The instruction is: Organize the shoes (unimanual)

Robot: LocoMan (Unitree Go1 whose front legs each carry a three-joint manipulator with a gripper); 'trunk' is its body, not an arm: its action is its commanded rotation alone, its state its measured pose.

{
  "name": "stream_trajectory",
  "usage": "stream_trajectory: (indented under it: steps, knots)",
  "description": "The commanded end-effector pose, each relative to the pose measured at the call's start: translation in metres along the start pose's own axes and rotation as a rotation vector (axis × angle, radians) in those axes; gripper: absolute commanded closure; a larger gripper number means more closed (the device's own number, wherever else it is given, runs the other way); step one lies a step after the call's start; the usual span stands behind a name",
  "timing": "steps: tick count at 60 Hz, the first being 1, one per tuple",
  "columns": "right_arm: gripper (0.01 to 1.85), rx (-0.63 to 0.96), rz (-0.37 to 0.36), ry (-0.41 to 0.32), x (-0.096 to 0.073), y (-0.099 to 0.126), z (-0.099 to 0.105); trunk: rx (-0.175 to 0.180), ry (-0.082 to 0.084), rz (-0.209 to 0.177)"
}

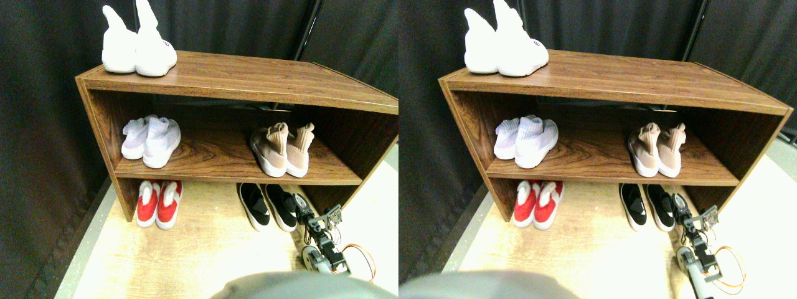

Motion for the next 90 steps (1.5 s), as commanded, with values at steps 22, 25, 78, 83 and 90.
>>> stream_trajectory:
  steps: [22,25,78,83,90]
  knots:
    - [1.80,-0.001,0.041,0.066,0.000,0.011,-0.016,-0.025,0.010,0.015]
    - [1.80,0.004,0.042,0.057,-0.001,0.014,-0.018,-0.027,0.010,0.016]
    - [1.80,0.009,0.041,0.062,-0.012,0.018,-0.035,-0.034,0.009,0.019]
    - [1.80,-0.010,0.042,0.048,-0.012,0.018,-0.031,-0.031,0.006,0.019]
    - [1.80,-0.062,0.055,0.038,-0.015,0.024,-0.022,-0.026,-0.003,0.009]
